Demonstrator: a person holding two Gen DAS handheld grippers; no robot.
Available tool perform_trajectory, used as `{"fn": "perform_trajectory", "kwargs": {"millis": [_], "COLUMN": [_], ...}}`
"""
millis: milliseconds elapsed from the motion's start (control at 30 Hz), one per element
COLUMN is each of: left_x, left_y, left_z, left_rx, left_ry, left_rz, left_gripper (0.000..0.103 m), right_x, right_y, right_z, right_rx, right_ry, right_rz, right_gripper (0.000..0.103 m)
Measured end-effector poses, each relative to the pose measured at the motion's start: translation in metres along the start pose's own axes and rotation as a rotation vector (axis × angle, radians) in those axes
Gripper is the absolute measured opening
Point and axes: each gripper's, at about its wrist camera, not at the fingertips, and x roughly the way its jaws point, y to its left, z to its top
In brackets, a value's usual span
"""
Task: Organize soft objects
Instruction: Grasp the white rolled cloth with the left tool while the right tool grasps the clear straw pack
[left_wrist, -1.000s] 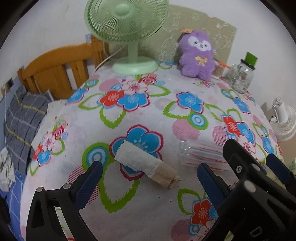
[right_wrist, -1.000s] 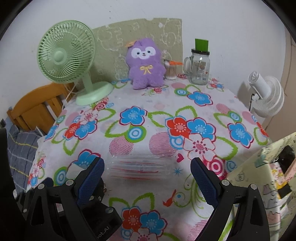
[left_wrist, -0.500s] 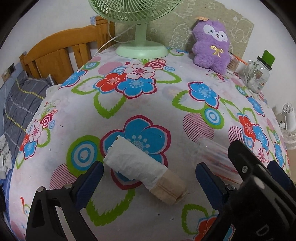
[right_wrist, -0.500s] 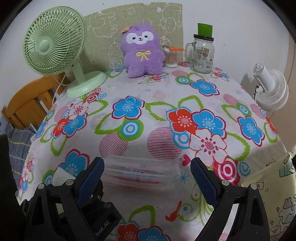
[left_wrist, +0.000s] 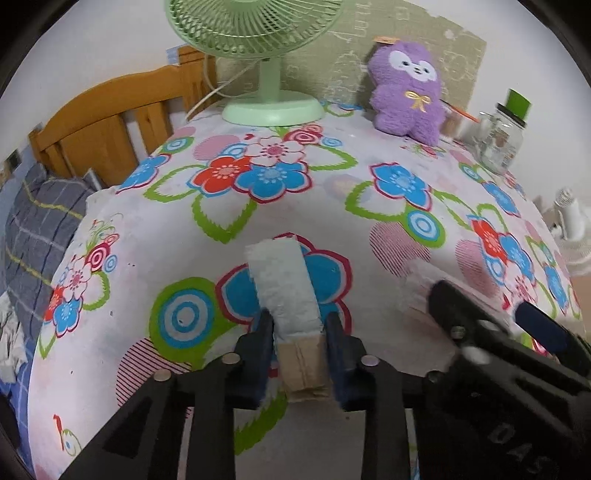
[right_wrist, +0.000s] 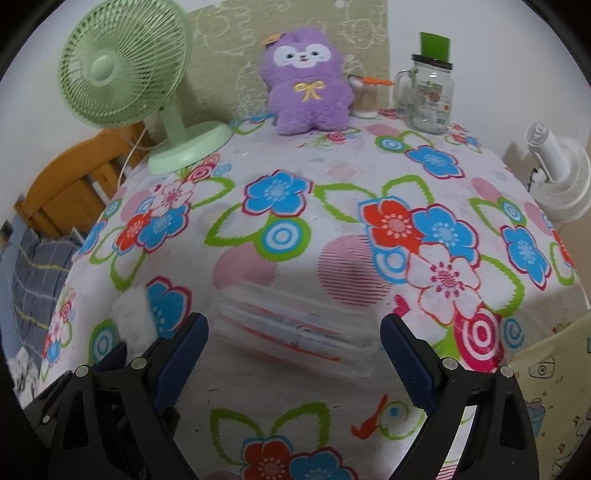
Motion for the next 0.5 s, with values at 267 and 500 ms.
{"fn": "perform_trajectory", "kwargs": {"millis": [267,500], "left_x": [-0.007,-0.011], "left_y": [-0.007,-0.006], "left_z": [-0.011,-0.017], "left_rx": [0.091,0.105], "left_ry": [-0.005,-0.005], "left_rz": [-0.051,-0.06], "left_gripper": [0.022,0.022], "right_x": [0.008,0.008], "right_y": [0.022,0.027], "right_z": [-0.008,-0.013], "right_rx": [-0.124,-0.159], "right_ry": [0.04,0.057], "right_rz": [0.016,0.022], "right_gripper": [0.082,0.027]}}
